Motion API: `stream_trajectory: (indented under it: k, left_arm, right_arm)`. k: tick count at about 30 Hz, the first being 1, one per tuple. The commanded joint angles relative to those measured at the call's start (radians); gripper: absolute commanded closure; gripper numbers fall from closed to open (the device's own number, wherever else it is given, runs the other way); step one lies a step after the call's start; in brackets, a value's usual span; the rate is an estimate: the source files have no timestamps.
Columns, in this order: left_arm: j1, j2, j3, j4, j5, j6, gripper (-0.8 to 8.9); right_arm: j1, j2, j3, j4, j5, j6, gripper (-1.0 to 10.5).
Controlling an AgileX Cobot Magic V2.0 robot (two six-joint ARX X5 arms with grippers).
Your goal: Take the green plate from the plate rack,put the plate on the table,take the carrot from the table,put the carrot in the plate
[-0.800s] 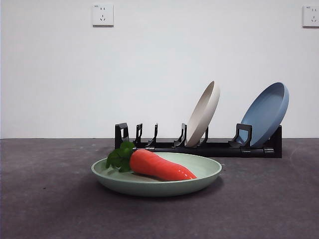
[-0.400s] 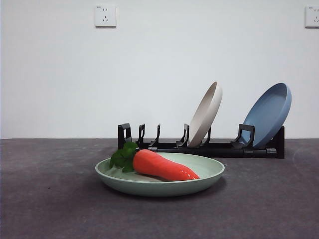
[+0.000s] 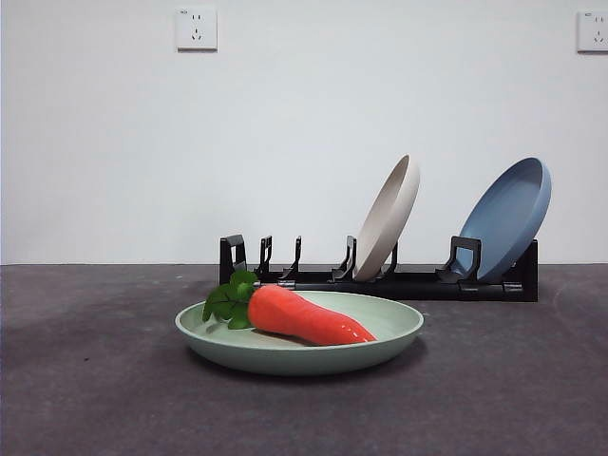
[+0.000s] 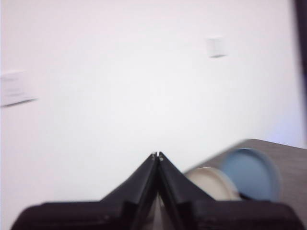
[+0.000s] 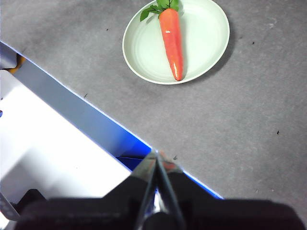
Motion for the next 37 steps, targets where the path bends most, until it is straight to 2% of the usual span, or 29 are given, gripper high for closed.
stream_trajectory:
  k: [1,9,14,24,32,37]
  left_arm:
    - [0.083,-0.098,-0.127,0.038,-0.002,0.016,8.17]
    - [0.285,-0.365,-0.458,0.047,-0.001,0.015,8.17]
    - [0.35,-0.482,-0.632,0.047,0.001,0.011,8.17]
    - [0.386,-0.594,-0.863,0.052,0.0,0.01,8.17]
    - [0.386,-0.657,-0.988,0.092,0.0,-0.037,8.17]
    - [0.386,-0.689,-0.989,0.005,0.0,-0.04,8.17]
  right_arm:
    - [0.001,-0.001,-0.005,0.005,0.002,0.006,9.5]
    - [0.001,-0.001,-0.005,0.005,0.001,0.006,9.5]
    - [0.001,-0.001,-0.005,0.005,0.002,0.005,9.5]
    - [0.001,-0.001,-0.005,0.005,0.002,0.006,9.5]
    - [0.001,-0.001,-0.005,0.005,0.002,0.006,9.5]
    - [0.001,-0.001,-0.005,0.005,0.002,0.006,9.5]
